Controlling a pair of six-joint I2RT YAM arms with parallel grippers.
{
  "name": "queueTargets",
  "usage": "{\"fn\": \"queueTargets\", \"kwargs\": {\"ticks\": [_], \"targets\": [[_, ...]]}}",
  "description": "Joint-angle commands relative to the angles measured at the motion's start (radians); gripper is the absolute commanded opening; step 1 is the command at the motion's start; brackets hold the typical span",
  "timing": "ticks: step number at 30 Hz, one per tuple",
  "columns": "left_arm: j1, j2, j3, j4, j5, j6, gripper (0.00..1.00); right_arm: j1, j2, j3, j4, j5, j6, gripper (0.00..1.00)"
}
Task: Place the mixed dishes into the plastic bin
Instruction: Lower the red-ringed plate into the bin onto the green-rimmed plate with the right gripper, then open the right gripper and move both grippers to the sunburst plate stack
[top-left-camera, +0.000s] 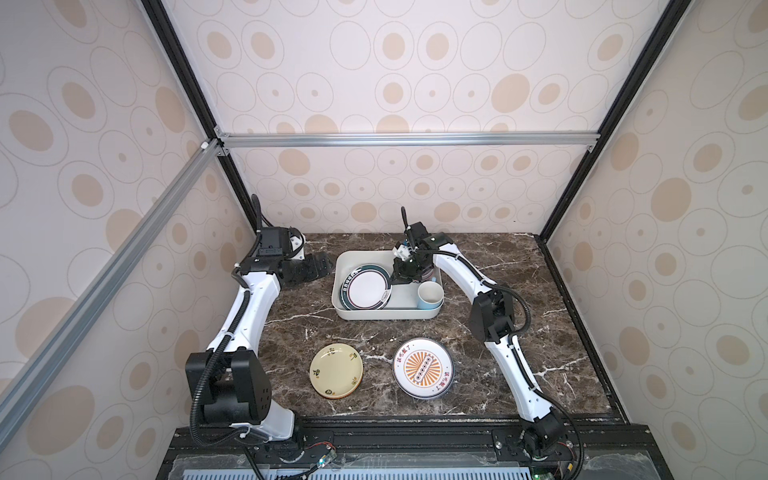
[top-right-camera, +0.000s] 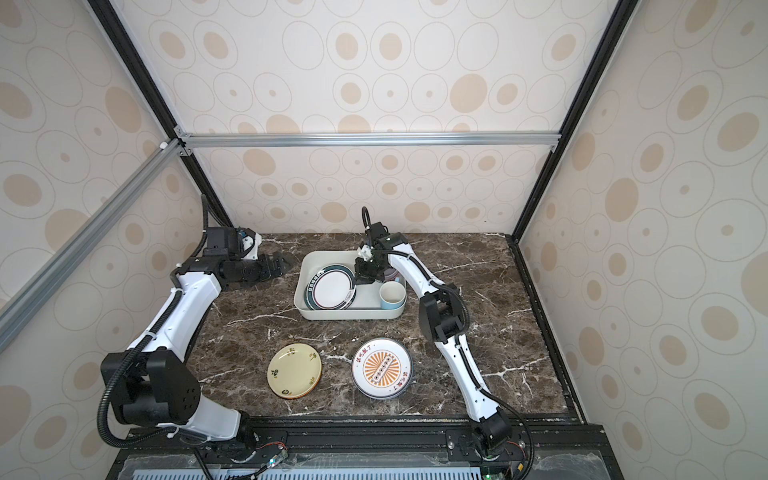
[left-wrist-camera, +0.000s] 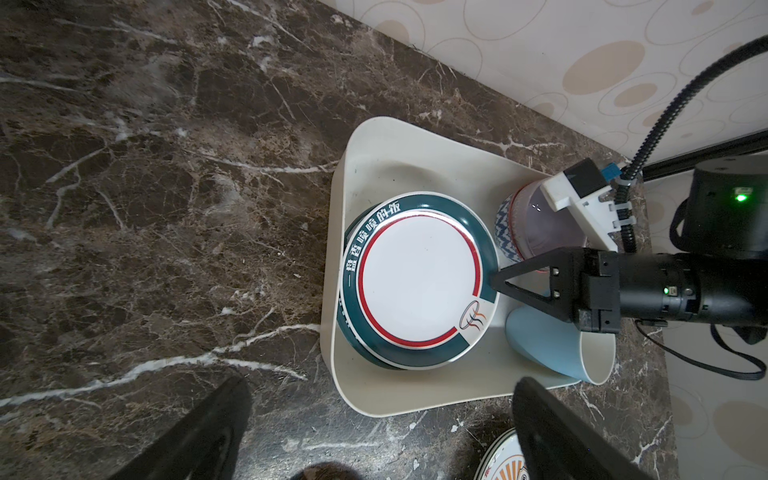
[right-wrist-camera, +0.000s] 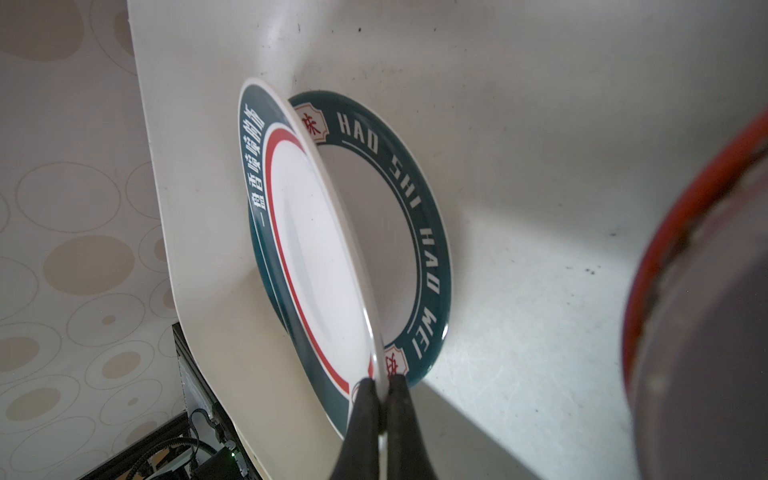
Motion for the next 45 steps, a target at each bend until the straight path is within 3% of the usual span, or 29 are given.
{"fn": "queueTargets", "kwargs": {"ticks": [1,9,15,25,32,36,45], "targets": [[0.009,-0.006,0.013,0.004,-0.002,0.019,0.99,0.007,0.014,0.028,-0.021,0.003,-0.028,0.05],[0.008,0.001,0.017,0.004,0.002,0.019,0.99,0.006,0.001,0.026,-0.040,0.018,-0.052,0.30],[0.009,0.003,0.017,0.009,0.011,0.013,0.99,0.005,-0.023,0.026,-0.057,0.039,-0.074,0.42],[0.009,0.000,0.022,0.019,0.022,0.009,0.99,0.007,-0.136,0.022,-0.113,0.099,-0.149,0.44],[-0.022,-0.042,0.012,-0.006,-0.076,0.019,0.99,0.029,-0.304,-0.010,-0.205,0.274,-0.259,0.44],[-0.094,-0.075,-0.028,0.002,-0.103,0.005,0.99,0.029,-0.431,-0.158,-0.213,0.315,-0.273,0.45],[-0.367,-0.169,-0.200,0.050,-0.195,-0.101,0.99,0.032,-0.842,-0.761,-0.054,0.324,-0.213,0.47]]}}
